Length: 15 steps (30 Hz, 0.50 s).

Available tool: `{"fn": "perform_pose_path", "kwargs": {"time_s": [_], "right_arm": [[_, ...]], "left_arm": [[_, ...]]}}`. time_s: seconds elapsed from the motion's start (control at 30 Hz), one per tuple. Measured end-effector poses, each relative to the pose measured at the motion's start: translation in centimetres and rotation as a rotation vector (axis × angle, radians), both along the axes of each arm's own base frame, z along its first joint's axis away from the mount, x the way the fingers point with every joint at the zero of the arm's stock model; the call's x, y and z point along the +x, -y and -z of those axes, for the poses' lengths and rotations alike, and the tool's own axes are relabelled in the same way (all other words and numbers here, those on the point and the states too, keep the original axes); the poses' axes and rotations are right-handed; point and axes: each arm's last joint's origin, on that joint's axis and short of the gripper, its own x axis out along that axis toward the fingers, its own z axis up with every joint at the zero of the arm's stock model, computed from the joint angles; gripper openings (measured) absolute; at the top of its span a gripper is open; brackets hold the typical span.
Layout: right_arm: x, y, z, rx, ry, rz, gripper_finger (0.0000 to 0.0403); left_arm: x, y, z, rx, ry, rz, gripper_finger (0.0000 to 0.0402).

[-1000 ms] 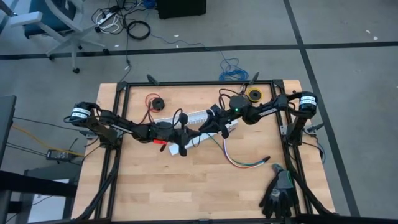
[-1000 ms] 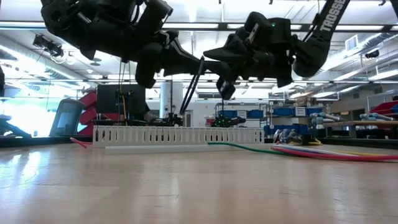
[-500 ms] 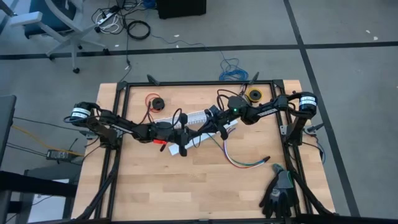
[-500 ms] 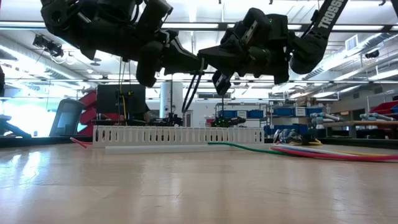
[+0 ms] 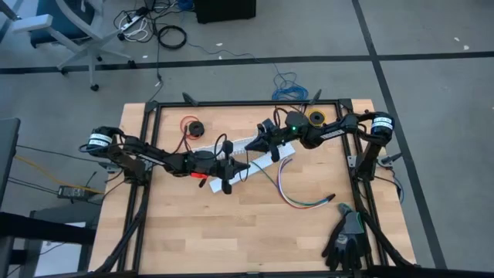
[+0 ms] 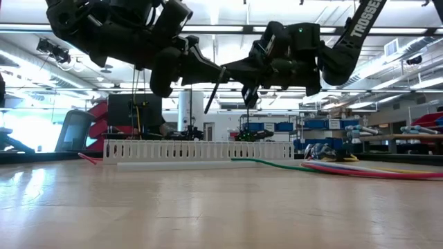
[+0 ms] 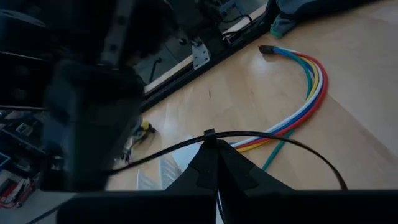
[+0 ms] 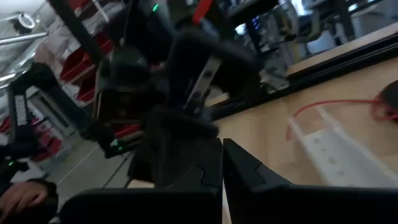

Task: Ziptie cables
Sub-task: Prepare the black zip tie, then wrap the cables together using the black zip tie

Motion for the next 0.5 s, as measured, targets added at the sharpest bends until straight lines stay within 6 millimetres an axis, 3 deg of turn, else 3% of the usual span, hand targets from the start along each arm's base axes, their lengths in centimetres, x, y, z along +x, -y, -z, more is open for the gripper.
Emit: {"fn": "perform_pose_path", "kwargs": {"time_s": [0.33,0.5], "right_arm": [[-0.7,1.4,-0.4,0.030,0.023,-0.048,0.0001],[-0.9,1.3,-0.7,0.022,0.039,-0.145,0.0032]], "left_arm": [[-0.1,0.0,0.4,-0.021,-0.042,-0.007,0.0004],[-0.1,0.0,0.4,-0.045,-0.038,-0.027,0.0004]]}}
